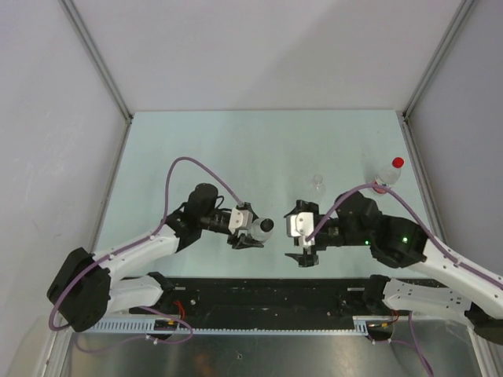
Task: Screw on the bottle caps
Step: Screw the bottle cap onto the plastic bottle.
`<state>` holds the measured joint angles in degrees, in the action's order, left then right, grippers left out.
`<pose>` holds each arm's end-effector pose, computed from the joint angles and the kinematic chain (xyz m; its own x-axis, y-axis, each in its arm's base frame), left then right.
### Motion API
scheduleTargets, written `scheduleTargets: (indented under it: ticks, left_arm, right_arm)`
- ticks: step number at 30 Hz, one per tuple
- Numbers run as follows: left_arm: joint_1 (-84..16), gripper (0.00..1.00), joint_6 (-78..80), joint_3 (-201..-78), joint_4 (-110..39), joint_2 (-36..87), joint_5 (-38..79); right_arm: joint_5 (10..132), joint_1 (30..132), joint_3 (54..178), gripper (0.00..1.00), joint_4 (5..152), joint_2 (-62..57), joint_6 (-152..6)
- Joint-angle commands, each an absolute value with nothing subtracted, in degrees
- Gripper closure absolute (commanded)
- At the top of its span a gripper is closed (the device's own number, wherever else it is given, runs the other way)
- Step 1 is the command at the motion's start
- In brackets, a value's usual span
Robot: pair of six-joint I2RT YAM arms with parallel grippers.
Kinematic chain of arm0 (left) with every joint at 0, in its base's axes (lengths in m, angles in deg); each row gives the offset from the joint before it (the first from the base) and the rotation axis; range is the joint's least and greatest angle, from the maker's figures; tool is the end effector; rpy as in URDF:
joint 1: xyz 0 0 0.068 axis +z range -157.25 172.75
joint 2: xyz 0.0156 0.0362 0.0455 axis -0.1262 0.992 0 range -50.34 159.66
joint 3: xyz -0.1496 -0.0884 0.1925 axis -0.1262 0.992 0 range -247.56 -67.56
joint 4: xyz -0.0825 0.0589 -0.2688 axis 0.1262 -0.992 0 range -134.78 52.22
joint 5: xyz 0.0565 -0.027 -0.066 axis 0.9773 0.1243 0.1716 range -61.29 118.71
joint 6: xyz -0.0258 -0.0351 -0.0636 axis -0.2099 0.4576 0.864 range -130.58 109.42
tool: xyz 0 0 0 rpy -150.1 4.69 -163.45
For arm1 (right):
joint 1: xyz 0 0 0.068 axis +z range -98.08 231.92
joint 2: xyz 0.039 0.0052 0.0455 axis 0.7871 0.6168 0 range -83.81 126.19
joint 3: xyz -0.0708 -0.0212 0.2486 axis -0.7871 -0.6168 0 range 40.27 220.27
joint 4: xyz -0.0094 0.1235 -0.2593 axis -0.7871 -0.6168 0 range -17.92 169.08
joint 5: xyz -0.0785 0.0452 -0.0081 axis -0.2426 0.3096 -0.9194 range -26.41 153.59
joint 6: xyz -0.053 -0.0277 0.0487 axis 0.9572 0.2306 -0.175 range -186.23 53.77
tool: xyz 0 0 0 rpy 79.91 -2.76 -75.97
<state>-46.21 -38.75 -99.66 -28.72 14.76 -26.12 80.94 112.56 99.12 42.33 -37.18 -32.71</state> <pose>0.1825 -0.2165 0.1970 0.1671 0.2146 -0.9623 0.9804 -0.1399 0.1390 0.0939 0.2067 0.3548 0.3632 -0.4295 -0.8268 -0.9168 -0.0069 -0.3992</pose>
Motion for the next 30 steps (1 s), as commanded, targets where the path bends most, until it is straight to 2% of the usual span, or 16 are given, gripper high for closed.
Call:
scheduleTargets:
  ticks: [1, 12, 18, 30]
  left_arm:
    - [-45.99, 0.66, -42.39, -103.09, -33.07, 16.66, -31.41]
    - [-46.77, 0.66, -43.31, -103.24, -33.63, 17.47, -31.76]
    - [-47.07, 0.66, -43.83, -103.17, -33.73, 17.47, -32.46]
    - [-47.63, 0.66, -44.66, -102.29, -33.82, 16.1, -31.55]
  right_arm:
    - [84.73, 112.78, 99.16, 0.07, 46.61, -33.55, -28.27]
    - [90.35, 112.93, 99.2, 0.16, 51.24, -29.76, -28.57]
    - [89.68, 112.92, 99.28, 0.26, 51.9, -28.24, -30.03]
    - [88.06, 112.84, 99.45, 0.34, 52.35, -27.76, -32.49]
